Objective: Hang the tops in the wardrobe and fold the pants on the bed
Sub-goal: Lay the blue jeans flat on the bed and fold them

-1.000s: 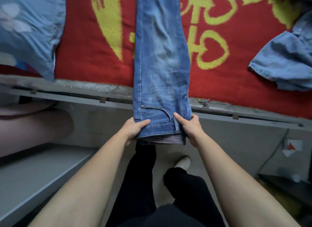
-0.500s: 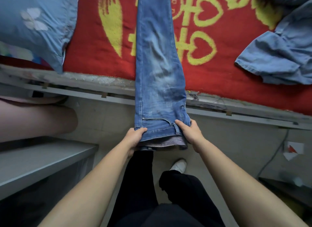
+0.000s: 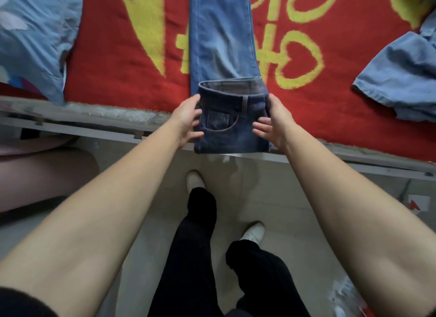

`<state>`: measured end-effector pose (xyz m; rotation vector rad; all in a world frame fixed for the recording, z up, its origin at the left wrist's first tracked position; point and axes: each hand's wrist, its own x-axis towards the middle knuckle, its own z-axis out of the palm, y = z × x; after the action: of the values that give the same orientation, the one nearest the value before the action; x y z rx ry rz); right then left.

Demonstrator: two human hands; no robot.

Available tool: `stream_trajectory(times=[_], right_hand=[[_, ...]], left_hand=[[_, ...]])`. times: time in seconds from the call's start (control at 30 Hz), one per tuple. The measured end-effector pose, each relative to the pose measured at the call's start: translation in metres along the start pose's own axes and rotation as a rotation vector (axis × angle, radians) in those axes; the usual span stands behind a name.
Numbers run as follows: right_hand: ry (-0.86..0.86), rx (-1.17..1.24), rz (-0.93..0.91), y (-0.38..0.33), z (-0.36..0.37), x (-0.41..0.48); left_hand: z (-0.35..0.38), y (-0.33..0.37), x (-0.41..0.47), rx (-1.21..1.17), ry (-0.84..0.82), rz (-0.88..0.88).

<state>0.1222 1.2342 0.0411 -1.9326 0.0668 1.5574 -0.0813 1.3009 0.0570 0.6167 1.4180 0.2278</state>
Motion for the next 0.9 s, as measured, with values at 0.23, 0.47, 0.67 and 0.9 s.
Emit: stream_trajectory(times=[0.23,0.47,0.67,0.9], right_hand=[[0.112,-1.044,-0.593,0.046,-0.006,0.017],[0.187,-1.810,-0.777,0.094,-0.014,0.024],[0.281,-1.889,-0.892,0.088,-0.019,0.039],[0.137,-1.793,-0.777,0.062,-0.019,0.007]], left_hand=[[-0.014,-0.036,0.048,1.212,-0.061,0.390],[-0.016,-0.071,0.041,1.876,0.005,0.615],[-0.001,-0.078,0.060,1.989,0.090,0.769],[0.010,-0.051,0.045,1.726,-0.157,0.564]])
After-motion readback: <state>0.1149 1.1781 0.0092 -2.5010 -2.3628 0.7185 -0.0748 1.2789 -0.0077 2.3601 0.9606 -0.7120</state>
